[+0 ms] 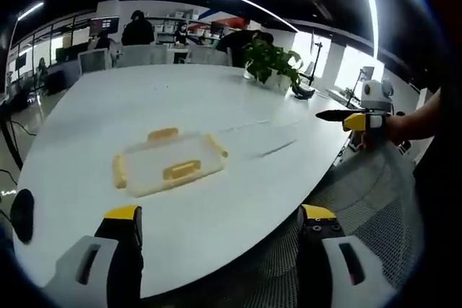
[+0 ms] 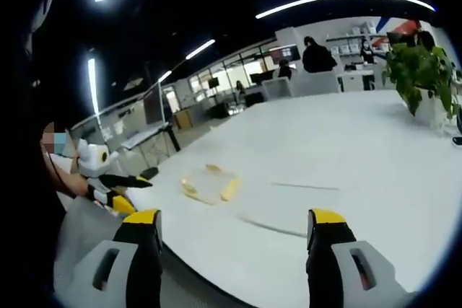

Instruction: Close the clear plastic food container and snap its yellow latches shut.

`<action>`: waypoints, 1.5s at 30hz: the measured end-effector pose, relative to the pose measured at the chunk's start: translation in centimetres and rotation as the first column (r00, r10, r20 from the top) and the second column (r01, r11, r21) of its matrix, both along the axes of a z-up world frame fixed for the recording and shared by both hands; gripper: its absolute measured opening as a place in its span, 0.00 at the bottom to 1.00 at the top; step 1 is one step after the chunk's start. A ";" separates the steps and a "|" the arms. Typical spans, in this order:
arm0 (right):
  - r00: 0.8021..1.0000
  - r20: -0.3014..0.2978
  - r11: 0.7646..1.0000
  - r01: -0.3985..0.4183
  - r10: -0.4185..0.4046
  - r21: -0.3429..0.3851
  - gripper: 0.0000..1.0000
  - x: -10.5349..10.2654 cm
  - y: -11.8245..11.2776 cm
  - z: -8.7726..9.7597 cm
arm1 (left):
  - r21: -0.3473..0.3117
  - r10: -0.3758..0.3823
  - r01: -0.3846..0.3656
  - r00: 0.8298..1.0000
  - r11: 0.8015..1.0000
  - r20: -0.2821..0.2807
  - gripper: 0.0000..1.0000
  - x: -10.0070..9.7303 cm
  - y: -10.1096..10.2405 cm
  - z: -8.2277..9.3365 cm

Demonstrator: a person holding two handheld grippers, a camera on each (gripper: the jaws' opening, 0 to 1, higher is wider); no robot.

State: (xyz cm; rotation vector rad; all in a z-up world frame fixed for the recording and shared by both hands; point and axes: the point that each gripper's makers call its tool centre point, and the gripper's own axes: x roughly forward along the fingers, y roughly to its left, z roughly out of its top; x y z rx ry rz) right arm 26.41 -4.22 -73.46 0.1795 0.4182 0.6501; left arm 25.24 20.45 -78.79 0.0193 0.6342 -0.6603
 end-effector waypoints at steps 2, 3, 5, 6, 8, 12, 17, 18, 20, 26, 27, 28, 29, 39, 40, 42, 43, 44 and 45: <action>1.000 0.001 1.000 -0.001 0.001 -0.002 0.82 -0.1 0.1 -0.1 | 0.002 0.000 0.000 1.000 1.000 -0.002 0.87 0.0 0.0 0.0; 1.000 -0.001 1.000 -0.003 0.003 -0.003 0.81 -0.1 0.1 -0.2 | -0.002 0.000 0.000 1.000 1.000 0.000 0.87 0.0 0.0 0.1; 1.000 0.002 1.000 0.001 -0.001 -0.003 0.81 0.0 0.0 -0.3 | -0.006 0.000 0.000 1.000 1.000 -0.002 0.87 0.0 -0.1 0.1; 1.000 0.002 1.000 0.002 -0.002 -0.003 0.81 0.0 0.0 -0.3 | -0.005 0.000 0.000 1.000 1.000 0.000 0.87 0.0 -0.1 0.1; 1.000 0.000 1.000 0.006 -0.006 -0.001 0.81 0.1 -0.1 -0.3 | -0.007 0.001 -0.001 1.000 1.000 -0.001 0.87 0.1 0.0 0.1; 1.000 -0.005 1.000 0.012 -0.012 -0.001 0.80 0.1 -0.2 -0.2 | -0.011 0.006 -0.006 1.000 1.000 -0.004 0.87 0.1 0.0 0.1; 1.000 -0.002 1.000 0.014 -0.014 -0.006 0.79 0.3 -0.3 -0.3 | -0.010 0.011 -0.011 1.000 1.000 -0.007 0.85 0.1 0.1 0.1; 1.000 -0.003 1.000 0.015 -0.015 -0.007 0.79 0.3 -0.3 -0.3 | -0.011 0.012 -0.012 1.000 1.000 -0.005 0.85 0.1 0.2 0.1; 1.000 -0.001 1.000 0.019 -0.019 -0.007 0.79 0.4 -0.4 -0.3 | -0.013 0.018 -0.018 1.000 1.000 -0.007 0.84 0.2 0.3 0.1; 1.000 0.002 1.000 0.009 -0.009 -0.018 0.78 0.6 -0.2 -0.2 | -0.013 0.014 -0.014 1.000 1.000 -0.010 0.83 0.1 0.2 0.0; 1.000 0.004 1.000 0.008 -0.008 -0.018 0.78 0.6 -0.3 -0.3 | -0.012 0.011 -0.012 1.000 1.000 -0.010 0.83 0.2 0.2 0.0; 1.000 0.006 1.000 0.010 -0.009 -0.016 0.78 0.7 -0.3 -0.2 | -0.012 0.010 -0.010 1.000 1.000 -0.007 0.83 0.2 0.2 0.0; 1.000 0.009 1.000 0.010 -0.010 -0.017 0.77 0.7 -0.2 -0.2 | -0.013 0.009 -0.010 1.000 1.000 -0.004 0.83 0.2 0.2 0.1; 1.000 0.009 1.000 0.009 -0.009 -0.025 0.78 0.8 -0.4 -0.3 | -0.010 0.007 -0.007 1.000 1.000 -0.012 0.82 0.2 0.2 0.0; 1.000 0.008 1.000 0.006 -0.005 -0.027 0.78 0.8 -0.4 -0.3 | -0.009 0.006 -0.006 1.000 1.000 -0.013 0.82 0.2 0.3 -0.1; 1.000 0.012 0.999 -0.005 0.005 -0.034 0.79 0.9 -0.1 -0.1 | -0.007 0.003 -0.003 1.000 1.000 -0.015 0.82 0.3 0.3 -0.2; 1.000 0.018 0.999 -0.008 0.009 -0.041 0.79 1.0 0.1 0.2 | -0.005 -0.002 0.002 1.000 1.000 -0.015 0.81 0.3 0.3 -0.2; 1.000 0.015 0.999 -0.008 0.009 -0.041 0.80 1.1 0.2 0.3 | 0.004 -0.016 0.016 1.000 1.000 -0.006 0.81 0.4 0.3 -0.2; 1.000 0.013 0.999 -0.017 0.018 -0.045 0.81 1.3 0.5 0.3 | 0.007 -0.022 0.022 1.000 1.000 -0.002 0.81 0.5 0.3 -0.2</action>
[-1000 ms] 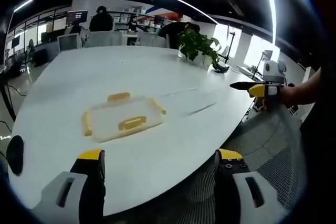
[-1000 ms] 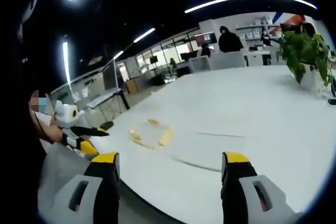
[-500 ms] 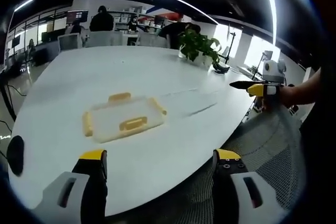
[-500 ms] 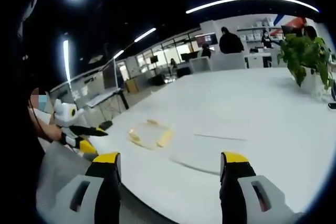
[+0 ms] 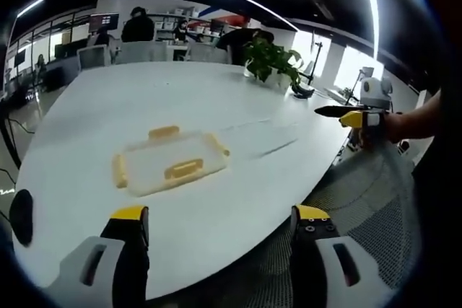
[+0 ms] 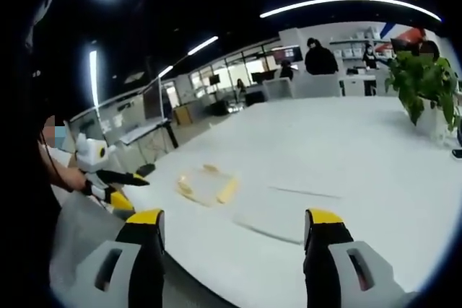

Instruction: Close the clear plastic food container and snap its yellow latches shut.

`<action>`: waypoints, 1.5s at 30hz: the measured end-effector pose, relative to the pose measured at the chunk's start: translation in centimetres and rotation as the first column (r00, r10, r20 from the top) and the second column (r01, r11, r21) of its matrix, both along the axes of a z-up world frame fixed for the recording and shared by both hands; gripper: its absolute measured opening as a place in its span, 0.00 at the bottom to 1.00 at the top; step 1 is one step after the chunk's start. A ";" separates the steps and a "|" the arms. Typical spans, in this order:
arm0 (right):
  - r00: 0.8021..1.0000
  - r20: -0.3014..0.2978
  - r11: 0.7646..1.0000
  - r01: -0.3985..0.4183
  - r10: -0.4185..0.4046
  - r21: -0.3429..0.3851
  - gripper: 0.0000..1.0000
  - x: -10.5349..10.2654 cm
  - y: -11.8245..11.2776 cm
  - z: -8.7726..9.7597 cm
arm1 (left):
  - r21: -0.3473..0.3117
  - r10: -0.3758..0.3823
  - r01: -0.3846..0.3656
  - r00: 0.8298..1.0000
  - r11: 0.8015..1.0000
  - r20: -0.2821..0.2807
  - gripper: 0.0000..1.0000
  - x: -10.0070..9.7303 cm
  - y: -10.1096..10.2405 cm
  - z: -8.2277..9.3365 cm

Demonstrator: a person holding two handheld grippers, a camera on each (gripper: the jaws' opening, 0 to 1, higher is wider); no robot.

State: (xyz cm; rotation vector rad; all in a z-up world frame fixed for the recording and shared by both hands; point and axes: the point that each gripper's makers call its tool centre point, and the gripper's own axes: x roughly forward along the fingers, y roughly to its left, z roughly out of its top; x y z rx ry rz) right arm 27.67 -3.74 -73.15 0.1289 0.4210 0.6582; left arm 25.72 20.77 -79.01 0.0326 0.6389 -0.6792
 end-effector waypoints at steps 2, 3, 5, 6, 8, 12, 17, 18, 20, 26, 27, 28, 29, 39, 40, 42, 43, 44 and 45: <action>1.000 0.017 1.000 -0.011 0.011 -0.008 0.80 0.2 0.2 0.3 | 0.004 -0.009 0.009 1.000 1.000 0.001 0.81 0.2 0.0 0.1; 1.000 0.016 1.000 -0.009 0.009 -0.005 0.80 0.4 0.2 0.4 | 0.004 -0.012 0.012 1.000 1.000 0.005 0.81 0.3 0.0 0.2; 1.000 0.024 1.000 -0.008 0.008 -0.003 0.79 0.7 0.1 0.6 | -0.001 -0.013 0.013 1.000 1.000 0.010 0.81 0.6 0.0 0.4; 1.000 0.027 1.000 -0.010 0.011 -0.006 0.79 0.7 0.2 0.6 | 0.002 -0.013 0.013 1.000 1.000 0.011 0.81 0.7 0.1 0.4; 1.000 0.026 1.000 -0.013 0.013 -0.010 0.79 1.0 0.3 0.7 | 0.006 -0.015 0.015 1.000 1.000 0.011 0.81 1.0 0.3 0.4; 0.999 0.038 0.999 -0.029 0.030 -0.017 0.79 1.2 1.0 1.3 | 0.017 -0.035 0.035 0.999 0.999 0.011 0.80 1.3 0.5 0.4; 0.998 0.049 0.999 -0.042 0.042 -0.006 0.78 2.0 1.9 1.9 | 0.030 -0.058 0.058 0.998 0.998 0.002 0.79 1.7 1.0 0.1; 0.998 0.051 0.999 -0.045 0.045 -0.003 0.78 2.3 2.2 1.9 | 0.030 -0.059 0.059 0.998 0.998 0.001 0.79 1.7 1.1 0.2; 0.997 0.054 0.999 -0.052 0.052 0.000 0.78 2.6 2.7 2.1 | 0.031 -0.060 0.060 0.998 0.998 0.004 0.79 1.9 1.2 0.3; 0.995 0.058 0.997 -0.081 0.081 -0.001 0.77 3.1 4.2 2.2 | 0.034 -0.059 0.058 0.998 0.998 0.003 0.78 2.4 1.6 0.4; 0.995 0.058 0.996 -0.085 0.085 0.001 0.77 3.1 4.5 2.2 | 0.015 -0.045 0.045 0.999 0.999 -0.016 0.78 2.6 1.6 0.5; 0.994 0.056 0.996 -0.090 0.090 0.003 0.77 3.2 4.8 2.1 | 0.004 -0.047 0.047 0.999 0.999 -0.016 0.78 2.8 1.5 0.7; 0.993 0.055 0.995 -0.100 0.100 0.000 0.77 3.2 5.2 2.0 | 0.006 -0.051 0.051 0.999 0.999 -0.009 0.78 3.0 1.5 0.8; 0.987 0.058 0.988 -0.150 0.152 -0.023 0.76 3.9 7.1 1.7 | 0.022 -0.061 0.061 0.998 0.998 -0.009 0.77 4.3 2.2 0.8; 0.987 0.058 0.988 -0.151 0.152 -0.024 0.76 4.0 7.2 1.7 | 0.025 -0.066 0.066 0.998 0.997 -0.009 0.77 4.3 2.2 0.8; 0.986 0.058 0.988 -0.154 0.155 -0.025 0.75 4.2 7.4 1.7 | 0.034 -0.075 0.075 0.997 0.997 -0.011 0.76 4.3 2.3 0.7; 0.986 0.057 0.988 -0.154 0.155 -0.026 0.75 4.2 7.4 1.6 | 0.036 -0.079 0.079 0.997 0.996 -0.014 0.76 4.3 2.4 0.5; 0.986 0.056 0.988 -0.155 0.156 -0.025 0.75 4.3 7.5 1.6 | 0.037 -0.081 0.081 0.997 0.996 -0.019 0.76 4.3 2.5 0.5; 0.986 0.056 0.987 -0.156 0.157 -0.026 0.75 4.3 7.6 1.6 | 0.039 -0.081 0.082 0.996 0.996 -0.020 0.76 4.3 2.5 0.4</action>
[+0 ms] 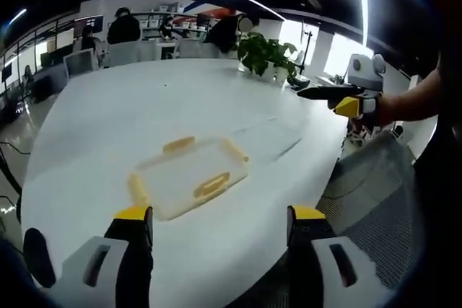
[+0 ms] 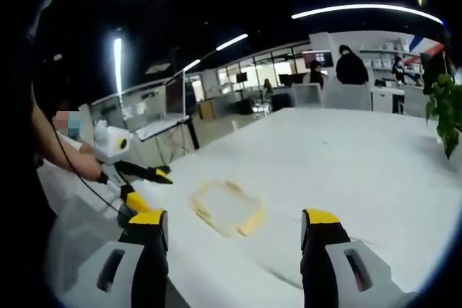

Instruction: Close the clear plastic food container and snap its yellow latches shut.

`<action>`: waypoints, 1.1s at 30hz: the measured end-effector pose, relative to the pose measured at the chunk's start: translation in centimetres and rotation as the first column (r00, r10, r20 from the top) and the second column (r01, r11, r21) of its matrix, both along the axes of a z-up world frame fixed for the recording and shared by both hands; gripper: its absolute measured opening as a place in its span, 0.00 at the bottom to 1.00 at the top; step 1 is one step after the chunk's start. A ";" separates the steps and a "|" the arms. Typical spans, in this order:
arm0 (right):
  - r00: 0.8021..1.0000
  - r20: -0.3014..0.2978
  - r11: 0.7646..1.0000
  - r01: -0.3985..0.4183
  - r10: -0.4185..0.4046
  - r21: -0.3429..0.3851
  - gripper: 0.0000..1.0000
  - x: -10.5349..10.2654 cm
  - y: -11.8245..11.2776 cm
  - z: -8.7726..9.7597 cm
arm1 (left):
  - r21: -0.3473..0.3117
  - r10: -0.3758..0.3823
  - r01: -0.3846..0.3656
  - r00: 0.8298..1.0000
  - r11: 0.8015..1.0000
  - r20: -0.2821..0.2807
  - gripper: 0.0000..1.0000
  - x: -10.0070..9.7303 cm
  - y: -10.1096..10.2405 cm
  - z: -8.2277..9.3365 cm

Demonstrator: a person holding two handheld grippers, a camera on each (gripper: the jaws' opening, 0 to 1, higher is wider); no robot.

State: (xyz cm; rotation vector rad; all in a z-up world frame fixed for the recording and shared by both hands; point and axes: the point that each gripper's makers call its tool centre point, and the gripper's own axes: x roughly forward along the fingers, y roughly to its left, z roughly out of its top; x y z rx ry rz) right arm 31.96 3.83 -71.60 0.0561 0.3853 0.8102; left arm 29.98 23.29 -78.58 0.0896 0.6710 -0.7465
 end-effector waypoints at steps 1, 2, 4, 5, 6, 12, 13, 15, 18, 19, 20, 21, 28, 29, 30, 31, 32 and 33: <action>1.000 0.001 1.000 -0.001 0.001 -0.002 0.75 0.0 0.1 0.0 | 0.004 -0.001 0.001 1.000 1.000 0.000 0.76 0.0 0.1 0.0; 1.000 -0.001 1.000 -0.003 0.003 -0.006 0.75 0.0 0.2 -0.1 | 0.006 -0.004 0.004 1.000 1.000 -0.003 0.75 -0.1 0.1 -0.1; 1.000 0.002 1.000 -0.003 0.003 -0.011 0.75 0.2 0.1 -0.3 | 0.015 -0.014 0.014 1.000 1.000 -0.008 0.75 -0.3 0.1 -0.2; 1.000 0.003 1.000 -0.004 0.004 -0.015 0.75 0.2 0.2 -0.3 | 0.020 -0.019 0.019 1.000 1.000 -0.006 0.75 -0.3 0.1 -0.3; 1.000 0.000 1.000 -0.006 0.006 -0.016 0.75 0.2 0.3 -0.4 | 0.021 -0.022 0.022 1.000 1.000 -0.006 0.74 -0.3 0.2 -0.3; 1.000 -0.003 0.999 -0.025 0.025 -0.044 0.75 0.6 0.9 -1.0 | 0.029 -0.035 0.035 0.999 0.999 -0.008 0.74 0.1 0.5 -0.5; 0.999 -0.004 0.998 -0.032 0.032 -0.050 0.75 0.7 1.1 -1.1 | 0.034 -0.042 0.042 0.999 0.999 -0.008 0.74 0.2 0.5 -0.5; 0.999 -0.004 0.997 -0.046 0.046 -0.061 0.74 0.7 1.5 -1.2 | 0.043 -0.053 0.053 0.999 0.998 -0.009 0.74 0.4 0.7 -0.6; 0.998 0.001 0.995 -0.059 0.059 -0.077 0.74 0.9 1.9 -1.4 | 0.046 -0.058 0.058 0.998 0.997 -0.013 0.74 0.9 1.0 -0.6; 0.998 0.007 0.994 -0.059 0.060 -0.087 0.74 1.0 2.0 -1.5 | 0.048 -0.058 0.059 0.998 0.997 -0.016 0.74 1.0 1.1 -0.6; 0.998 0.006 0.994 -0.060 0.061 -0.088 0.74 1.0 2.0 -1.5 | 0.048 -0.059 0.060 0.998 0.997 -0.017 0.73 1.1 1.2 -0.6; 0.998 0.003 0.994 -0.060 0.060 -0.086 0.74 1.1 2.0 -1.6 | 0.050 -0.061 0.062 0.998 0.997 -0.017 0.73 1.1 1.2 -0.6; 0.998 -0.004 0.995 -0.059 0.059 -0.080 0.74 1.3 2.4 -1.9 | 0.070 -0.087 0.088 0.996 0.994 -0.025 0.73 2.0 1.7 -0.8; 0.998 -0.006 0.995 -0.061 0.060 -0.085 0.74 1.3 2.5 -2.0 | 0.072 -0.089 0.091 0.996 0.993 -0.025 0.73 2.1 1.8 -0.8; 0.998 -0.007 0.994 -0.064 0.063 -0.092 0.74 1.3 2.6 -2.2 | 0.076 -0.095 0.097 0.995 0.992 -0.027 0.73 2.2 1.8 -1.0; 0.998 -0.008 0.993 -0.066 0.065 -0.095 0.74 1.3 2.7 -2.2 | 0.078 -0.099 0.101 0.995 0.992 -0.032 0.72 2.2 1.9 -1.1; 0.998 -0.008 0.993 -0.068 0.068 -0.095 0.74 1.3 2.7 -2.2 | 0.079 -0.103 0.105 0.994 0.991 -0.033 0.72 2.2 1.9 -1.1; 0.998 -0.008 0.993 -0.070 0.070 -0.096 0.74 1.3 2.8 -2.3 | 0.080 -0.108 0.110 0.994 0.991 -0.033 0.72 2.2 1.9 -1.1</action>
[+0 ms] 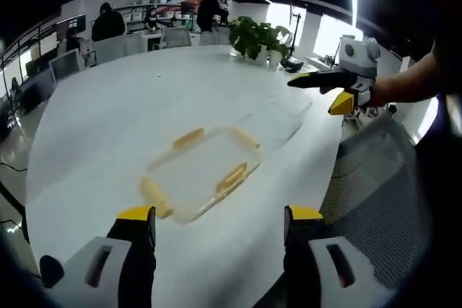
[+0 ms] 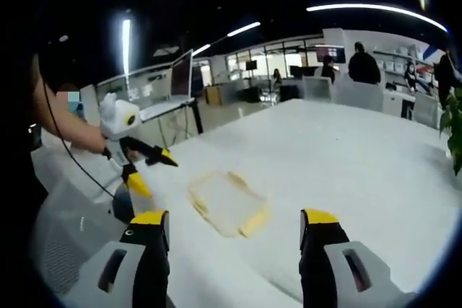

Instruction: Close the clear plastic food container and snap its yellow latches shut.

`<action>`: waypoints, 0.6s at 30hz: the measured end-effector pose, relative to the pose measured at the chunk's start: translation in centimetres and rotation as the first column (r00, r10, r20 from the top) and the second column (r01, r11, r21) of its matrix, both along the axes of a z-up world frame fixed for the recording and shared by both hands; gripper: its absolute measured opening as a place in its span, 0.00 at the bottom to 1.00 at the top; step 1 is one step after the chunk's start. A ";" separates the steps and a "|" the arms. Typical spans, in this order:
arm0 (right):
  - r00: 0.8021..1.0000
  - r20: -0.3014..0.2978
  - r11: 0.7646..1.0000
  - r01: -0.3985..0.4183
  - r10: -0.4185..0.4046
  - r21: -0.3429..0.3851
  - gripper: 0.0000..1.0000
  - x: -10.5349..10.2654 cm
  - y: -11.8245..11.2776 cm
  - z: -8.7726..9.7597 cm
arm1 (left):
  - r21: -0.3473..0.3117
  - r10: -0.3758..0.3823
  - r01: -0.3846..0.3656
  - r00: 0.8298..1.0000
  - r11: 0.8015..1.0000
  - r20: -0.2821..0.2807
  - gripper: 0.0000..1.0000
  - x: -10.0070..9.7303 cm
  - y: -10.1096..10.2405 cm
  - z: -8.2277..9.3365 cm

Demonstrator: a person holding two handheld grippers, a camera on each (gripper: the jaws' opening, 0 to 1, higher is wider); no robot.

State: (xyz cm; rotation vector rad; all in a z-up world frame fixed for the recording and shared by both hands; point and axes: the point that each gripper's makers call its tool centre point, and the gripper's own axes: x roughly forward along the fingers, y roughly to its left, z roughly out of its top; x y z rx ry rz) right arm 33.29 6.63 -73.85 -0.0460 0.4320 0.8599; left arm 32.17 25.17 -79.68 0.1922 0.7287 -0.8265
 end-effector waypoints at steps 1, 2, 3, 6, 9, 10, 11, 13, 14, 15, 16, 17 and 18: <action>1.000 0.000 1.000 -0.002 0.002 -0.003 0.74 0.1 0.1 0.0 | 0.006 -0.007 0.007 1.000 1.000 -0.002 0.72 0.0 0.1 -0.1; 1.000 0.003 1.000 -0.004 0.004 -0.004 0.74 0.1 0.1 0.0 | 0.008 -0.011 0.011 1.000 1.000 -0.004 0.72 0.0 0.1 -0.1; 1.000 0.006 1.000 -0.007 0.007 -0.001 0.74 0.2 0.1 0.0 | 0.009 -0.015 0.015 1.000 1.000 -0.006 0.71 0.0 0.1 -0.2; 1.000 -0.001 1.000 -0.010 0.010 -0.012 0.74 0.4 0.2 -0.3 | 0.009 -0.023 0.023 1.000 1.000 -0.016 0.70 0.1 0.2 -0.4; 1.000 -0.003 1.000 -0.015 0.015 -0.017 0.73 0.5 0.2 -0.4 | 0.014 -0.031 0.031 0.999 0.999 -0.016 0.70 0.4 0.3 -0.3; 1.000 -0.002 1.000 -0.018 0.018 -0.020 0.73 0.6 0.3 -0.4 | 0.014 -0.034 0.034 0.999 0.999 -0.018 0.70 0.5 0.4 -0.4; 1.000 -0.004 1.000 -0.020 0.020 -0.023 0.73 0.6 0.4 -0.5 | 0.015 -0.036 0.036 0.999 0.999 -0.017 0.70 0.6 0.4 -0.4; 1.000 -0.006 0.999 -0.026 0.026 -0.028 0.73 0.7 0.5 -0.7 | 0.015 -0.040 0.041 0.999 0.999 -0.023 0.70 0.9 0.5 -0.5; 1.000 -0.006 0.999 -0.030 0.030 -0.034 0.72 0.8 0.6 -0.8 | 0.011 -0.039 0.040 0.999 0.999 -0.027 0.70 0.9 0.5 -0.5; 0.999 -0.011 0.998 -0.039 0.039 -0.048 0.72 0.7 0.7 -1.0 | 0.012 -0.039 0.039 0.999 0.999 -0.027 0.70 1.1 0.5 -0.5; 0.999 -0.010 0.998 -0.043 0.043 -0.055 0.71 0.7 0.8 -1.1 | 0.016 -0.042 0.042 0.999 0.999 -0.024 0.70 1.2 0.5 -0.5; 0.999 -0.007 0.997 -0.050 0.050 -0.058 0.71 0.7 0.9 -1.2 | 0.019 -0.047 0.047 0.999 0.999 -0.023 0.70 1.3 0.6 -0.5; 0.999 -0.008 0.997 -0.053 0.053 -0.061 0.71 0.7 1.0 -1.2 | 0.020 -0.049 0.050 0.999 0.999 -0.023 0.70 1.4 0.6 -0.5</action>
